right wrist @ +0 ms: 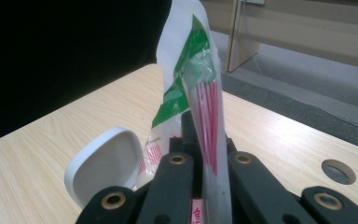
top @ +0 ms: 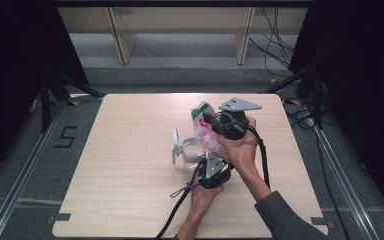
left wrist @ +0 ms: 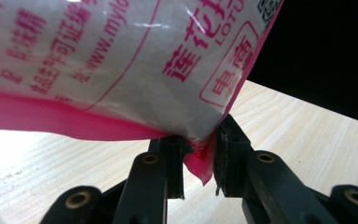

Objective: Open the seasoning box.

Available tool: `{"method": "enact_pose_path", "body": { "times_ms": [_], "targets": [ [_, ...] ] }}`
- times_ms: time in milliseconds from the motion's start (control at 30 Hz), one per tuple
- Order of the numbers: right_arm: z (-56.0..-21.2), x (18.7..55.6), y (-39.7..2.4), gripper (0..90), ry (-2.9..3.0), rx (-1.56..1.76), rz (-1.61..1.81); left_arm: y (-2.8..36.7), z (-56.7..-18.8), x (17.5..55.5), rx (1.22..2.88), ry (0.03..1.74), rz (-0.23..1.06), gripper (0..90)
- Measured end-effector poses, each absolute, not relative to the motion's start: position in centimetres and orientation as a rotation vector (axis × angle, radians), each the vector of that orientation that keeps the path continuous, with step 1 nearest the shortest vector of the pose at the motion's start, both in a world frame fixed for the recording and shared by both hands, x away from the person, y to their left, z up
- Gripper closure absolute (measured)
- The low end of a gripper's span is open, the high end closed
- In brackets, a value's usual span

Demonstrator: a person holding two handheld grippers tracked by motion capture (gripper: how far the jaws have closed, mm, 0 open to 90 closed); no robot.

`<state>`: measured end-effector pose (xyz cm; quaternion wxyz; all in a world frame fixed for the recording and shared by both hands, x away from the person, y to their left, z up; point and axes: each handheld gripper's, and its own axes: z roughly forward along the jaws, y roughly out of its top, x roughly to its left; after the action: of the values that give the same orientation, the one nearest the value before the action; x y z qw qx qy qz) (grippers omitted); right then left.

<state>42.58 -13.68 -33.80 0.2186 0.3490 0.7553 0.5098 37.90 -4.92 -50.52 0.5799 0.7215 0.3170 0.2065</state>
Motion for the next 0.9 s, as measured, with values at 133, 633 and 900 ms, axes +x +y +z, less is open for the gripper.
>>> {"method": "enact_pose_path", "body": {
  "times_ms": [133,633,900],
  "targets": [
    [-33.7,42.8,-13.1,90.0,2.112,0.953,1.381,-4.8,-50.4,37.9,1.677,0.74,0.488,75.0],
    [-34.3,43.3,-10.9,90.0,2.161,0.957,1.29,-5.2,-50.6,38.1,1.653,0.731,0.463,75.3],
    [-34.2,43.4,-10.2,90.0,2.185,0.923,1.256,-4.9,-50.4,38.2,1.68,0.718,0.475,75.4]
  ]
}}
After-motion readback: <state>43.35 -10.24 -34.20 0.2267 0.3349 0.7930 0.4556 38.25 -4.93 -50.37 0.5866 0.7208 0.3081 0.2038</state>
